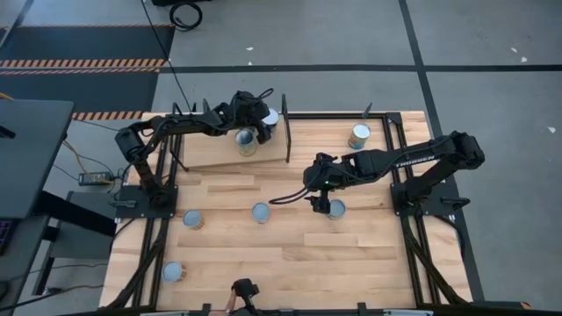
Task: Pick and place cans onto a shelf
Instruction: Put the bottom canned tomatoes on the shelf
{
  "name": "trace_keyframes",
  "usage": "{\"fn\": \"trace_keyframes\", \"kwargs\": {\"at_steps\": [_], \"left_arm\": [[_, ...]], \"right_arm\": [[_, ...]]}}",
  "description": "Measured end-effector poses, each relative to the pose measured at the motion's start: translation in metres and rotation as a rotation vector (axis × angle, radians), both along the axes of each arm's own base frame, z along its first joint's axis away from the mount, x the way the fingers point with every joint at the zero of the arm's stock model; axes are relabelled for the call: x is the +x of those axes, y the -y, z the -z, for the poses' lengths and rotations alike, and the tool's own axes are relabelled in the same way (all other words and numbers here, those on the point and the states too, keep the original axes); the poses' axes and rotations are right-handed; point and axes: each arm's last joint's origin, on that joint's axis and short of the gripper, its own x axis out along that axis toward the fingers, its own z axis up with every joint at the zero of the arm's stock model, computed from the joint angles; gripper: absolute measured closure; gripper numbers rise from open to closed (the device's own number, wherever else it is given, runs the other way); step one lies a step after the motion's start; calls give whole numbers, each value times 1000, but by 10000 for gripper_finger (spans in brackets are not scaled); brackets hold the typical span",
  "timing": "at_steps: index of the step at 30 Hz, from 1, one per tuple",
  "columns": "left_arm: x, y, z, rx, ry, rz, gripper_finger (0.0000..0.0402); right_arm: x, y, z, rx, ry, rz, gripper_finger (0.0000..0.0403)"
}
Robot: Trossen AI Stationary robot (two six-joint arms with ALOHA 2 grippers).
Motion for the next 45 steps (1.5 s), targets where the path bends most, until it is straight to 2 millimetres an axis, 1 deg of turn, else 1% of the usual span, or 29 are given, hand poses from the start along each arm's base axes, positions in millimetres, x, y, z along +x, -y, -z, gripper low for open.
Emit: {"fn": "trace_keyframes", "kwargs": {"at_steps": [8,12,16,22,28,36,38,42,45], "left_arm": [[0,0,0,4,-2,1,46],[0,0,-3,10,-9,6,46],[2,-2,-10,-1,-22,6,45],[2,-3,-13,-59,1,17,46],[1,-3,-11,-75,-8,16,47],[1,-3,-12,-73,-7,16,72],[1,-3,-12,-73,-7,16,67],[1,-3,-12,-72,-7,15,40],[1,-3,-12,-71,-6,14,30]], "right_arm": [[0,0,0,-1,0,-2,37],[0,0,0,-1,0,-1,37],[0,0,0,1,0,1,37],[0,0,0,1,-1,1,37],[0,0,0,10,1,13,37],[0,0,0,15,2,19,37],[0,0,0,15,2,20,37],[0,0,0,15,3,20,37],[0,0,0,15,3,20,37]]}}
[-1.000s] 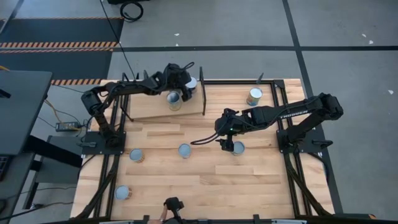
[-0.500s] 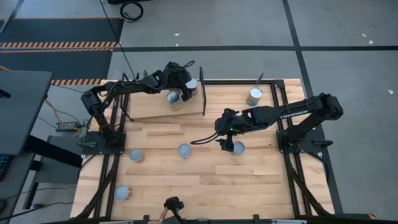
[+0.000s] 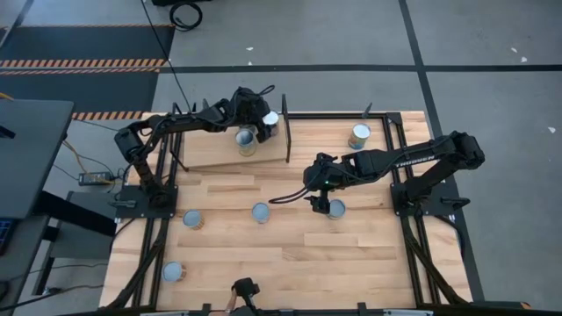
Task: Pick and place cans onto a shelf
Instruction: Put the bottom canned tomatoes on the shelf, then put the cannedned tomatoes on the shelf
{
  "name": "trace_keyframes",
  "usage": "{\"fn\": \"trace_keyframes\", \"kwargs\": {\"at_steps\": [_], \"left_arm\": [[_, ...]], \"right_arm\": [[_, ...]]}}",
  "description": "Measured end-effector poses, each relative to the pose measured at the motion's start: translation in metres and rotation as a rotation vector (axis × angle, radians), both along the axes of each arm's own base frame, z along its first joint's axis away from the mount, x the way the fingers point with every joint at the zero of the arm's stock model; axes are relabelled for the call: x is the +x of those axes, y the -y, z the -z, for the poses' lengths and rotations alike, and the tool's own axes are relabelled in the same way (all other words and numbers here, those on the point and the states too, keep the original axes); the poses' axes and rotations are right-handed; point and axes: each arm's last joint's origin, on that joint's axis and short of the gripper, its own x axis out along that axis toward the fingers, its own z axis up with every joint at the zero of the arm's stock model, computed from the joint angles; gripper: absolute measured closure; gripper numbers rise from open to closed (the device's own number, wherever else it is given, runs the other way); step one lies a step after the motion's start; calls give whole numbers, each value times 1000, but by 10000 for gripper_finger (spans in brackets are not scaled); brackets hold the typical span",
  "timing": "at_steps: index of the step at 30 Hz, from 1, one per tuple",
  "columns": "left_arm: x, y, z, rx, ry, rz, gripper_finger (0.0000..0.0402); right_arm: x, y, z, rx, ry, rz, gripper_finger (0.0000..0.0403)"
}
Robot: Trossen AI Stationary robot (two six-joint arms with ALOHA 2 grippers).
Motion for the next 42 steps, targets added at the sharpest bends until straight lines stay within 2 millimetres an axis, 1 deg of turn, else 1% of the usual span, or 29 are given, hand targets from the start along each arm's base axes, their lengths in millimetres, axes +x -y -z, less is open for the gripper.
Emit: {"fn": "trace_keyframes", "kwargs": {"at_steps": [16,21,24,28,30,32,35,38,42], "left_arm": [[0,-1,-4,62,-10,-30,26],[-7,4,-26,102,29,-32,26],[-15,12,-44,111,46,-28,26],[-28,35,-70,76,58,12,26],[-35,50,-80,22,76,57,26],[-44,68,-89,-24,111,111,26],[-57,97,-95,-73,153,175,26],[-72,125,-93,-100,187,230,26],[-90,157,-88,-125,233,308,26]], "right_arm": [[0,0,0,0,0,0,37],[0,1,-1,-22,3,9,37],[-3,6,-5,-48,10,18,37],[-13,24,-19,-130,50,123,37],[-23,37,-25,-193,41,221,37],[-37,51,-29,-243,39,358,37],[-62,72,-23,-253,30,601,37],[-84,90,-11,-233,38,814,37],[-101,116,10,-175,52,1043,37]]}}
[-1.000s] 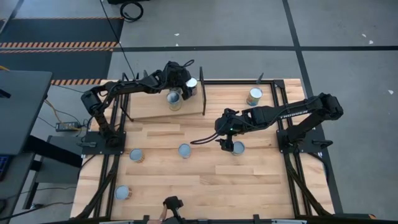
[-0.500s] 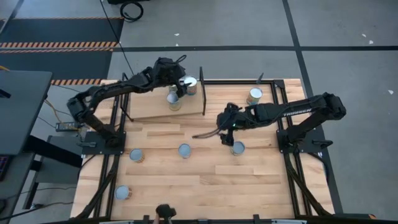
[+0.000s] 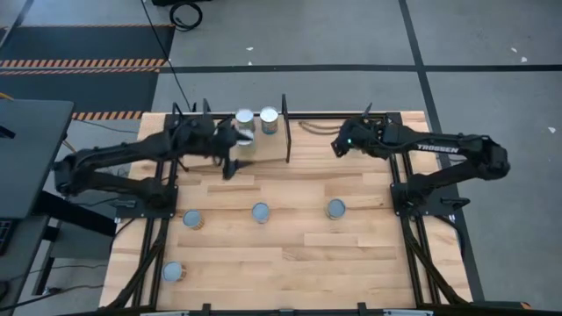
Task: Pick and place cans onto a shelf
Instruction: Put the cannedned tomatoes on the shelf
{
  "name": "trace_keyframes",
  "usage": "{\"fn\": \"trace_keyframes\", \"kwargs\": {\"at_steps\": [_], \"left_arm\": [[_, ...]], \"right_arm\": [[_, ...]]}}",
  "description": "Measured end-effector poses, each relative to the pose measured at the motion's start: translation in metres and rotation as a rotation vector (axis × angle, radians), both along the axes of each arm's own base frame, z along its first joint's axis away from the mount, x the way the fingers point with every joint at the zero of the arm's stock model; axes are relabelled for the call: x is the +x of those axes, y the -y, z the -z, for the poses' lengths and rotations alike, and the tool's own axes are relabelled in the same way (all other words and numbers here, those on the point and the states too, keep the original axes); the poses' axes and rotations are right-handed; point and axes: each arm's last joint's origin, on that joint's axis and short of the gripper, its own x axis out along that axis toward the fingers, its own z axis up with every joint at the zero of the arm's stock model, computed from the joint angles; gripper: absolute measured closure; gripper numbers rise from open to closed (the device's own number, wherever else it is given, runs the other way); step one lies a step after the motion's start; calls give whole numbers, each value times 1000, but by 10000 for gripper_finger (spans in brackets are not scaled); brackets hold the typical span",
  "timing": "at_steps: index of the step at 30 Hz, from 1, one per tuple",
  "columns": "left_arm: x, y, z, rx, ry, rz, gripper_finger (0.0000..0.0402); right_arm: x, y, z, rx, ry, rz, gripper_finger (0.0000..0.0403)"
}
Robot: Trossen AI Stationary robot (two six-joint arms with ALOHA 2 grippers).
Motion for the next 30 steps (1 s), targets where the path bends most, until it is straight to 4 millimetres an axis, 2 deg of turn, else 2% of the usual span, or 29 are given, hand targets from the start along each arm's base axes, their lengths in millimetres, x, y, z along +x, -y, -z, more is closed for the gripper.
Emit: {"fn": "trace_keyframes", "kwargs": {"at_steps": [4,8,15,24,30], "left_arm": [[-13,23,10,-37,16,58,26],[-20,37,20,-51,1,114,26],[-19,50,28,-66,-25,171,26],[-19,61,29,-74,-42,221,26],[-21,67,33,-103,-88,233,26]], "right_arm": [[-10,25,20,27,0,160,37],[-11,39,31,27,54,236,37],[-14,48,45,26,67,350,37],[-14,59,63,69,16,405,37],[-14,63,68,72,5,431,37]]}}
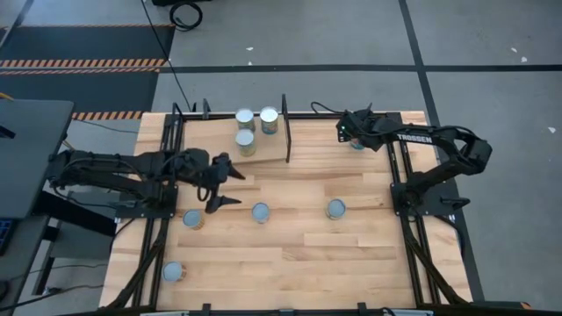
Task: Pick and place cans onto a shelf
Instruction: Put the cannedned tomatoes on the shelf
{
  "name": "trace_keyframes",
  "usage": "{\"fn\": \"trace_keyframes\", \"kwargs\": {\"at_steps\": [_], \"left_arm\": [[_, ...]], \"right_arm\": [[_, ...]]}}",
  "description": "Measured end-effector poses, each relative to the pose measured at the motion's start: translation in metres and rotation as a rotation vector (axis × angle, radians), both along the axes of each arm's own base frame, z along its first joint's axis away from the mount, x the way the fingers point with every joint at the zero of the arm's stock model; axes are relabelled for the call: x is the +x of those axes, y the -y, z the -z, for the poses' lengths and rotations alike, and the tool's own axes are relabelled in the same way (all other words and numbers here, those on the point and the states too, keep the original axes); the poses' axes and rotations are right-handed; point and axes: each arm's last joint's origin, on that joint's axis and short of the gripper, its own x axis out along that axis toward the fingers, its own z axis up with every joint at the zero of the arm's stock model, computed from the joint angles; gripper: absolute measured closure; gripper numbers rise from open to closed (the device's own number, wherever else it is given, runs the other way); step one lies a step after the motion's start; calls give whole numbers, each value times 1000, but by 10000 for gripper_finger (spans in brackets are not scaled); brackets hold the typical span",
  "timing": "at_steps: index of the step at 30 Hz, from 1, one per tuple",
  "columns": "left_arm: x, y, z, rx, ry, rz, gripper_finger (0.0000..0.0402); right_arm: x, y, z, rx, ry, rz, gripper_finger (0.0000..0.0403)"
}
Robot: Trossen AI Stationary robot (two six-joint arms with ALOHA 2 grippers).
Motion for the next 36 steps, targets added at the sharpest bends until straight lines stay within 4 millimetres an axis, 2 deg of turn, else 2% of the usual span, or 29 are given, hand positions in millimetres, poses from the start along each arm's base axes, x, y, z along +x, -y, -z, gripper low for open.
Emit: {"fn": "trace_keyframes", "kwargs": {"at_steps": [5,14,18,23,28,36], "left_arm": [[0,3,0,10,0,-9,26],[-1,5,2,20,-23,-34,26],[-1,5,2,20,-22,-36,26],[-1,5,2,27,-22,-46,26],[-1,5,2,28,-21,-49,26],[-1,5,2,28,-21,-48,26]], "right_arm": [[1,1,3,13,10,13,45],[6,-3,3,16,15,-8,123],[12,-8,1,9,36,-72,133],[22,-25,-9,15,81,-198,123],[21,-35,-23,-20,97,-266,96],[16,-38,-21,22,65,-248,34]]}}
